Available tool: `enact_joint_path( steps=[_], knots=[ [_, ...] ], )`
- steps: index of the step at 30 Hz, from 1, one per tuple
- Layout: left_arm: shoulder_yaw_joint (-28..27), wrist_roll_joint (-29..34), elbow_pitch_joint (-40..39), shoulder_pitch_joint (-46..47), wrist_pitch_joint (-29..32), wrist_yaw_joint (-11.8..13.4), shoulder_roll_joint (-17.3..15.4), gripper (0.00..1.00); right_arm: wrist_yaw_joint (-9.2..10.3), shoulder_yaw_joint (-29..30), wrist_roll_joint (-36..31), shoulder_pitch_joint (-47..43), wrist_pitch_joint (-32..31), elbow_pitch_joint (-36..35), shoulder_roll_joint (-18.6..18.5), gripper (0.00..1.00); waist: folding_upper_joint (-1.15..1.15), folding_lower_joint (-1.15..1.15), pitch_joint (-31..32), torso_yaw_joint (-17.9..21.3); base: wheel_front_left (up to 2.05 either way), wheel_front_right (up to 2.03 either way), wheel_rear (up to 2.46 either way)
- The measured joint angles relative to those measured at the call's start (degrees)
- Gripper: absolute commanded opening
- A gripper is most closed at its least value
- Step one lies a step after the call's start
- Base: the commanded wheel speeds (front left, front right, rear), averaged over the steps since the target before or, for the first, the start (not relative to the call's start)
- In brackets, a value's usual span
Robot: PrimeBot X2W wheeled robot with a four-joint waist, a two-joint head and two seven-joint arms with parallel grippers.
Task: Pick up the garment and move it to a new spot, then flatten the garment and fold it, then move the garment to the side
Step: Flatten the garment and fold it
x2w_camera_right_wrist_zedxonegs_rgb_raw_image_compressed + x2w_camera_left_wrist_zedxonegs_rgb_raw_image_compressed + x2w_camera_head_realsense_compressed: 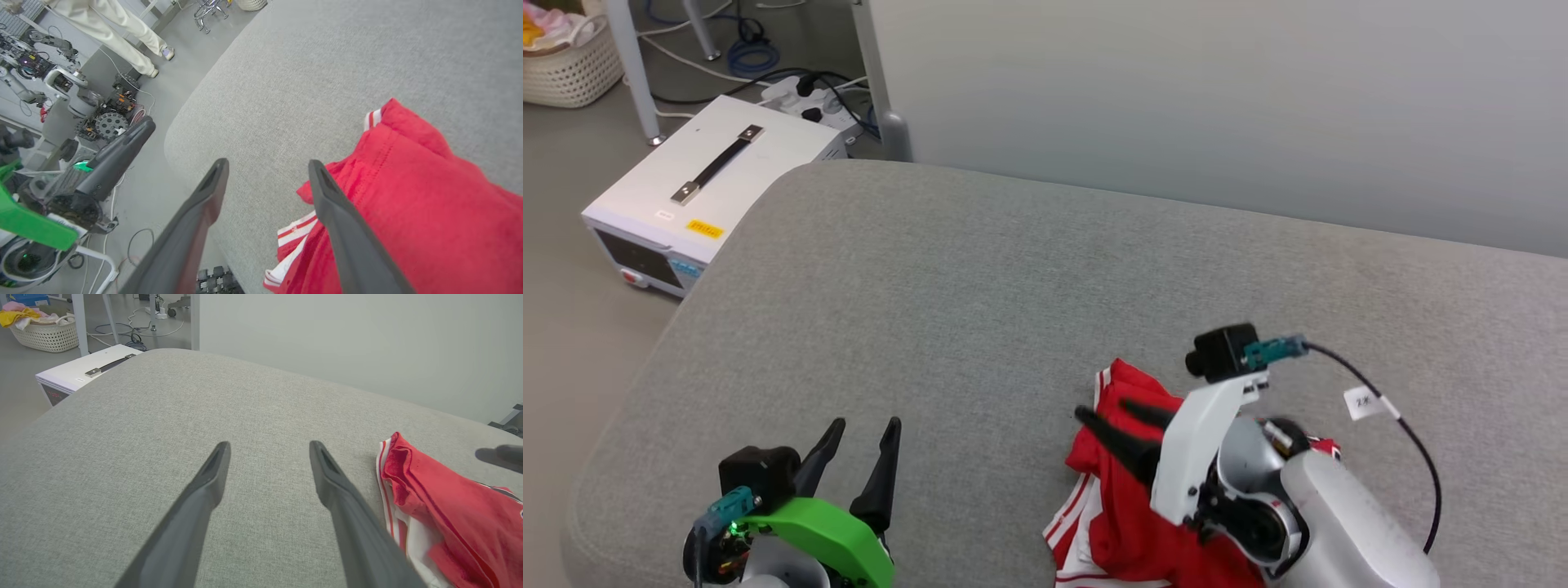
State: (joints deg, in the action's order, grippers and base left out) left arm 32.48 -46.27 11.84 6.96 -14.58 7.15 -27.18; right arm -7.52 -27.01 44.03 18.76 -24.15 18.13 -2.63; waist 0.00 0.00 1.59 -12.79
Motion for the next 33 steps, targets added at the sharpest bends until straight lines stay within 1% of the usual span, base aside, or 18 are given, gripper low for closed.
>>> enact_joint_path(
  steps=[2, 4, 7, 8, 12, 14, 16, 17, 22, 23, 25, 31, 33],
  knots=[
    [-0.45, 0.0, -0.58, -0.02, -0.01, 0.0, 0.04, 1.0, 0.0, 1.24, -6.34, 1.23, 0.78, -1.24, -0.25, 1.0, 0.0, 0.0, 0.15, 0.78, 0.0, 0.0, 0.0],
    [-1.3, 0.01, -1.4, -0.03, -0.04, 0.0, 0.19, 1.0, 0.0, 2.4, -10.82, 1.89, 1.31, -3.08, -1.33, 1.0, 0.0, 0.0, 0.24, 1.51, 0.0, 0.0, 0.0],
    [-2.54, 0.82, -2.7, -0.03, -0.08, -0.01, 0.46, 1.0, 0.0, 4.43, -15.47, 1.94, 3.18, -5.99, -4.94, 1.0, 0.0, 0.0, 0.29, 2.69, 0.0, 0.0, 0.0],
    [-3.09, 1.34, -3.16, -0.04, -0.07, -0.02, 0.64, 1.0, 0.0, 4.98, -17.03, 1.94, 4.1, -6.88, -6.65, 1.0, 0.0, 0.0, 0.29, 3.12, 0.0, 0.0, 0.0],
    [-5.5, 3.36, -5.12, -0.08, -0.08, -0.49, 2.1, 1.0, 0.0, 7.08, -20.53, 1.83, 8.92, -9.88, -12.95, 1.0, 0.0, 0.0, 0.15, 4.67, 0.0, 0.0, 0.0],
    [-6.6, 4.93, -5.77, -0.13, -0.08, -1.15, 2.81, 1.0, 0.0, 8.49, -21.8, 1.49, 11.71, -10.82, -15.46, 1.0, 0.0, 0.0, 0.05, 5.36, 0.0, 0.0, 0.0],
    [-7.84, 6.03, -6.3, -0.26, -0.08, -1.68, 3.63, 1.0, 0.0, 10.73, -22.25, 0.43, 14.19, -11.55, -17.24, 1.0, 0.0, 0.0, -0.03, 6.08, 0.0, 0.0, 0.0],
    [-9.44, 8.12, -6.92, -1.22, -0.08, -2.61, 4.77, 1.0, 0.0, 13.36, -23.28, -2.18, 17.51, -13.12, -18.87, 1.0, 0.0, 0.0, -0.09, 7.03, 0.0, 0.0, 0.0],
    [-12.16, 10.63, -7.67, -2.88, -0.08, -4.56, 7.19, 1.0, 0.0, 19.18, -24.95, -7.51, 22.45, -16.02, -18.62, 1.0, 0.0, 0.0, -0.01, 8.3, 0.0, 0.0, 0.0],
    [-13.56, 12.61, -8.48, -3.88, -0.08, -5.98, 8.95, 1.0, 0.0, 23.38, -26.29, -11.54, 24.69, -17.8, -16.86, 1.0, 0.0, 0.0, 0.11, 8.69, 0.0, 0.0, 0.0],
    [-14.5, 13.38, -8.69, -4.75, -0.08, -6.79, 10.28, 1.0, 0.0, 26.07, -26.52, -14.42, 25.84, -19.42, -14.26, 1.0, 0.0, 0.0, 0.1, 8.89, 0.0, 0.0, 0.0],
    [-17.63, 17.25, -9.17, -6.63, -0.08, -9.34, 13.36, 1.0, 0.0, 29.49, -28.51, -21.19, 29.44, -23.6, -8.34, 1.0, 0.0, 0.0, 0.09, 9.13, 0.0, 0.0, 0.0],
    [-18.64, 19.39, -9.45, -7.15, -0.08, -10.26, 14.26, 1.0, 0.0, 30.18, -28.85, -22.91, 30.4, -24.24, -6.28, 1.0, 0.0, 0.0, 0.06, 9.18, 0.0, 0.0, 0.0]
  ],
)
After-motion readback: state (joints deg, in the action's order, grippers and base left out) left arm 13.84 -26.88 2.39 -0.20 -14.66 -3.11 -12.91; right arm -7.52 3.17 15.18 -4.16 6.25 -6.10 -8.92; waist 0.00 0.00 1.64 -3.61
